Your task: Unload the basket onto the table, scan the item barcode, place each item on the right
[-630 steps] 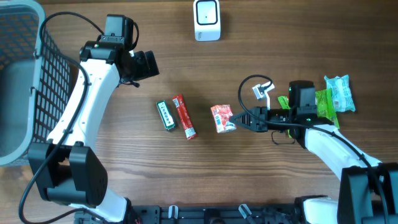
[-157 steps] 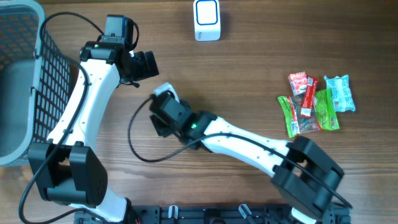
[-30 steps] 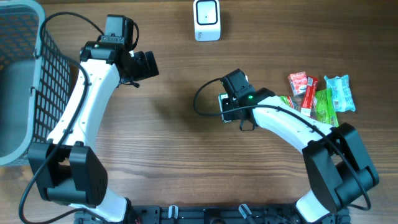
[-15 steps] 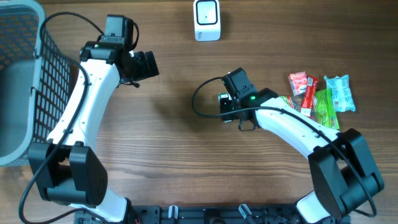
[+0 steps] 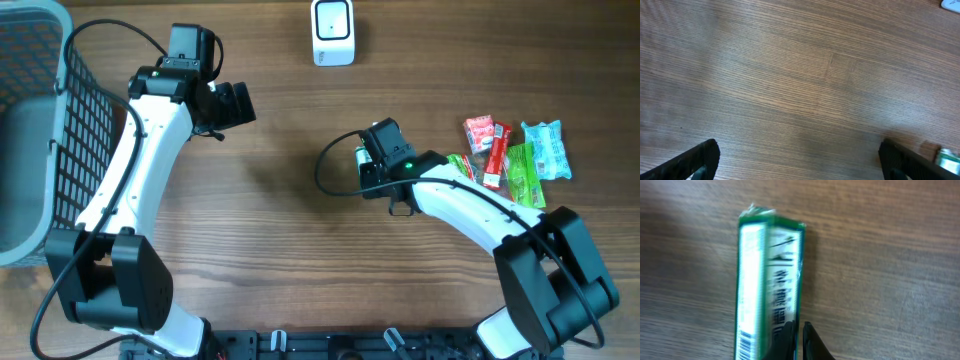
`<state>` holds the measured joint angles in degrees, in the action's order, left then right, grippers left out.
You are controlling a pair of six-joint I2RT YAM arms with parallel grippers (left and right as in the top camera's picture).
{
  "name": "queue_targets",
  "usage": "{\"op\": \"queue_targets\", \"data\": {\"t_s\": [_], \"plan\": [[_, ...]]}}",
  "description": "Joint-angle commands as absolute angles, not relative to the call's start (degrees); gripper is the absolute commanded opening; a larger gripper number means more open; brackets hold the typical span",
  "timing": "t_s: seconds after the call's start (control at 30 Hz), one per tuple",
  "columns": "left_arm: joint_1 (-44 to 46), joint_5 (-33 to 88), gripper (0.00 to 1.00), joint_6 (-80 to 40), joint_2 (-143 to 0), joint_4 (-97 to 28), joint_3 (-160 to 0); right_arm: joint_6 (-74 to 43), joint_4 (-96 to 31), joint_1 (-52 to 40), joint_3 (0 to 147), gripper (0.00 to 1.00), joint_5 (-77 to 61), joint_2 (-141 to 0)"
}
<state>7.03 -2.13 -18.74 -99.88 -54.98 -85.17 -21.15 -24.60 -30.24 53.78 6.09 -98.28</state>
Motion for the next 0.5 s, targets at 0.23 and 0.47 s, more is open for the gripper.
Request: {"op": "queue_targets", "data": {"t_s": [0.23,0.47], "plan": [[7.0,-2.7,1.0,-18.5,-100.2,-54.8,-85.1,-21.0,-24.5,-30.2,52.5,0.09,10.6,-98.3],[7.0,-2.7,1.0,-18.5,-100.2,-54.8,-85.1,-21.2,-26.4,-29.4,59.3,0.75,4.0,-95.4]]}}
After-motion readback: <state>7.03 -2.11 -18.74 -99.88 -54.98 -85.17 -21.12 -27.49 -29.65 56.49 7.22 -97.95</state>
